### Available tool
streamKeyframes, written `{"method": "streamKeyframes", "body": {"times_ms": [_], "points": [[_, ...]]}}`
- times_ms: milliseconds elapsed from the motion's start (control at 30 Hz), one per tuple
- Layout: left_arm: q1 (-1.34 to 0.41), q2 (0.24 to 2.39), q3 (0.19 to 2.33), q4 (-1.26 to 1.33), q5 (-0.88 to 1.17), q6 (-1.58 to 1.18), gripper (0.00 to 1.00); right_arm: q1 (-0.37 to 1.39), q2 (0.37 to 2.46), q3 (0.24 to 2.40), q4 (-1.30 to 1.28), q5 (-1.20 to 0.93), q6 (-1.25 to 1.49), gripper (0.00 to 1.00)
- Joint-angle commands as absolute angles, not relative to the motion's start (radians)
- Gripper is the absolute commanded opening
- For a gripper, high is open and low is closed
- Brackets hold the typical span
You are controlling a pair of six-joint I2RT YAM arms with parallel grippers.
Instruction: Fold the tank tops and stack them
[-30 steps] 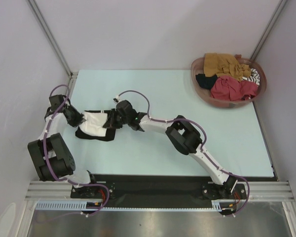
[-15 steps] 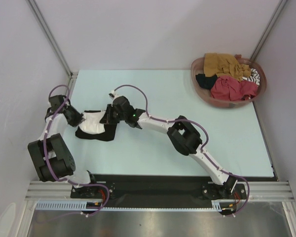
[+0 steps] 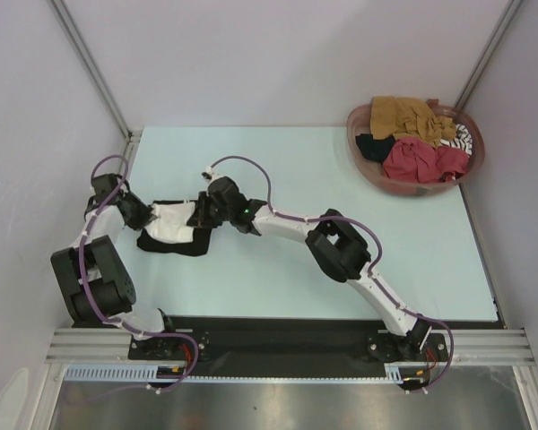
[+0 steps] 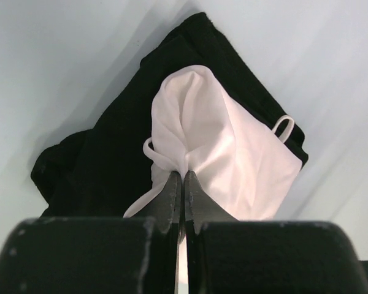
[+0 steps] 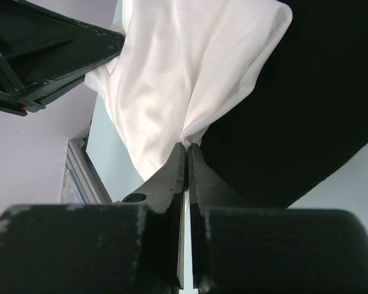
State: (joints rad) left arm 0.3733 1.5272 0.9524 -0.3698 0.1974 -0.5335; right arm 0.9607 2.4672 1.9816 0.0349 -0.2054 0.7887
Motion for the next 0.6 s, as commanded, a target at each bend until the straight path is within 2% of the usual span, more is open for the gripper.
{"method": "streamKeyframes", "body": {"times_ms": [0, 567], "points": [[0.377, 1.552, 0.940, -0.331, 0.218, -0.551, 0.00, 0.965, 2.379, 1.959, 0.080, -0.187, 0.767, 0.00], [0.364, 1.556, 0.917, -0.371, 0.134, -0.564, 0.01, 0.973, 2.361, 1.853, 0.136, -0.192, 0.778, 0.00]]}}
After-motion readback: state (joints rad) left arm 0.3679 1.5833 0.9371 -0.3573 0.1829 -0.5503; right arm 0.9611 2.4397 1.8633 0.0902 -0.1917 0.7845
